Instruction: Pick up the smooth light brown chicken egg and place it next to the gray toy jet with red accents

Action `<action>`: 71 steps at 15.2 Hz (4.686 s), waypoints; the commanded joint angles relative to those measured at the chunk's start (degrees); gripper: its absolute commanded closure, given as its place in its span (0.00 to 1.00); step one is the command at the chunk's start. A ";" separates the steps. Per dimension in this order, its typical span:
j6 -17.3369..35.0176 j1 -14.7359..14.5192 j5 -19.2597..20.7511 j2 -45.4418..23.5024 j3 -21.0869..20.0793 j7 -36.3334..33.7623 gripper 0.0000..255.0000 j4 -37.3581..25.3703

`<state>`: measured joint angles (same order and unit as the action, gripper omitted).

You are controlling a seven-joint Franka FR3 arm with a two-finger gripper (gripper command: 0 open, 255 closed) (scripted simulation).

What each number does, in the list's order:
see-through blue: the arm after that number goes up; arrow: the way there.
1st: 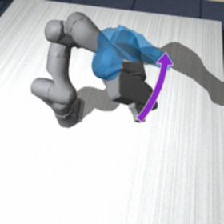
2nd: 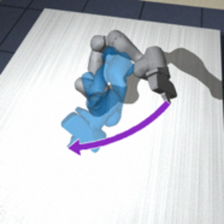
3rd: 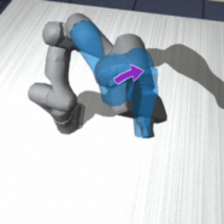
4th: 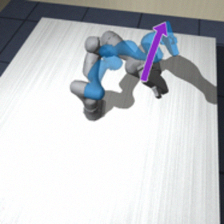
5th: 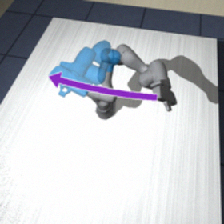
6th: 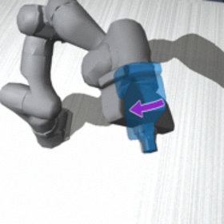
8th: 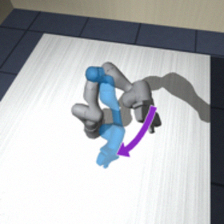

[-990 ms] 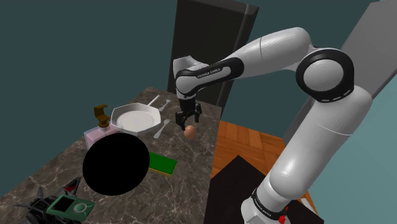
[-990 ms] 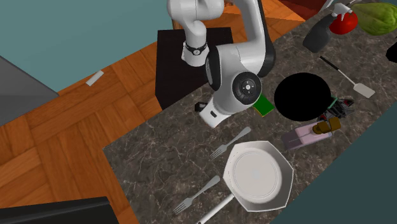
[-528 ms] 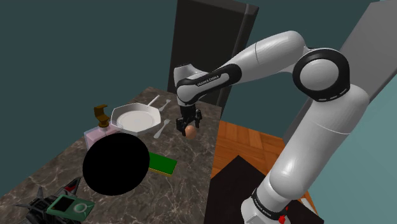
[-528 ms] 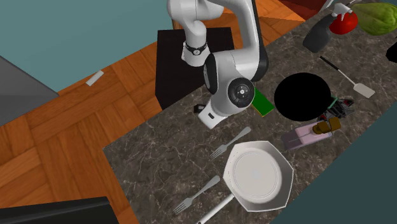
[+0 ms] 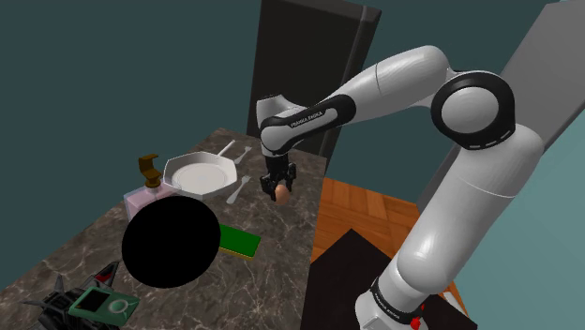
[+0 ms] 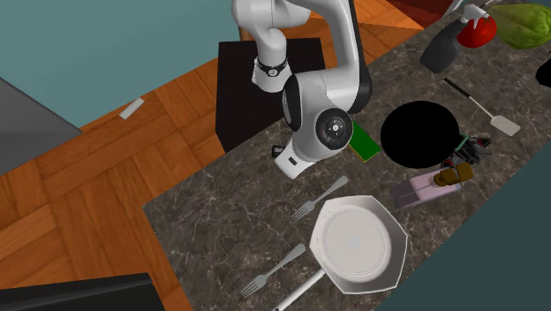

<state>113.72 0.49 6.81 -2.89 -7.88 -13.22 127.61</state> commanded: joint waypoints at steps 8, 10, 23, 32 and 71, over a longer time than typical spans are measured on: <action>0.01 0.00 0.00 -0.01 0.00 0.00 1.00 0.03; -1.46 0.00 -0.21 0.88 -0.02 0.26 1.00 -0.57; -11.14 -0.02 -1.19 5.48 -0.04 1.69 1.00 -5.79; -17.89 -0.02 -1.55 7.48 -0.02 2.49 1.00 -10.60; -21.81 -22.73 -12.30 -2.70 -26.44 -44.83 1.00 -24.98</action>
<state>91.95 -21.35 -5.97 -3.96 -33.61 -56.18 104.29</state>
